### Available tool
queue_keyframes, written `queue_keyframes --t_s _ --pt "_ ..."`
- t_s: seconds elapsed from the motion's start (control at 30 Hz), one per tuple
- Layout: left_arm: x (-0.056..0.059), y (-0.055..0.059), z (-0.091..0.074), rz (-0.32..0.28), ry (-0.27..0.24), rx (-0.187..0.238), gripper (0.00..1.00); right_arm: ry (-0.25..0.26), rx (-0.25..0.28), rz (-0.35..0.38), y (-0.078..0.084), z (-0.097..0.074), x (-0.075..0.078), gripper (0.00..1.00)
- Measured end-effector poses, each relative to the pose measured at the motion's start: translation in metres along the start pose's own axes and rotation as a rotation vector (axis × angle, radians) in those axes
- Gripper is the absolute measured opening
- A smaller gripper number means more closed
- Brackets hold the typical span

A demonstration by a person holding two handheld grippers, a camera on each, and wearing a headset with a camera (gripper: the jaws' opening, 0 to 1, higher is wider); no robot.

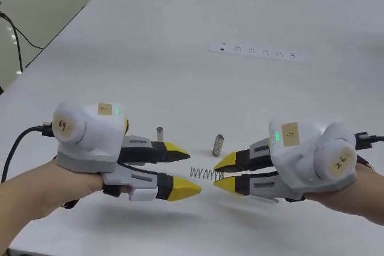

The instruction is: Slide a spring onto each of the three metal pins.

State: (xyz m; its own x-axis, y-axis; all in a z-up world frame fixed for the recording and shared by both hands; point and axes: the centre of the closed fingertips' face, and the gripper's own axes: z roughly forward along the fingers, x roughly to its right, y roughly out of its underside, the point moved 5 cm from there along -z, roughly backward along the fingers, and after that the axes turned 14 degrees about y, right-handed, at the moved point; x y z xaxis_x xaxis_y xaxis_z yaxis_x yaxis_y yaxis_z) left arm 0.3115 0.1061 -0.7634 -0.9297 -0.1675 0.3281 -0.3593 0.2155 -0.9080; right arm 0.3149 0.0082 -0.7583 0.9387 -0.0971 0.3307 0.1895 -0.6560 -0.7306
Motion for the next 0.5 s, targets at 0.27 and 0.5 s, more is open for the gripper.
queue_keyframes --t_s 0.27,0.5 --pt "-0.0021 -0.0015 0.0048 0.012 0.006 0.000 0.27 0.003 -0.002 0.000 0.0002 -0.0015 0.0004 0.07" --pt "-0.0016 -0.0022 0.0077 0.011 0.018 0.001 0.22 0.003 0.004 -0.002 -0.0013 -0.0021 0.0012 0.07"
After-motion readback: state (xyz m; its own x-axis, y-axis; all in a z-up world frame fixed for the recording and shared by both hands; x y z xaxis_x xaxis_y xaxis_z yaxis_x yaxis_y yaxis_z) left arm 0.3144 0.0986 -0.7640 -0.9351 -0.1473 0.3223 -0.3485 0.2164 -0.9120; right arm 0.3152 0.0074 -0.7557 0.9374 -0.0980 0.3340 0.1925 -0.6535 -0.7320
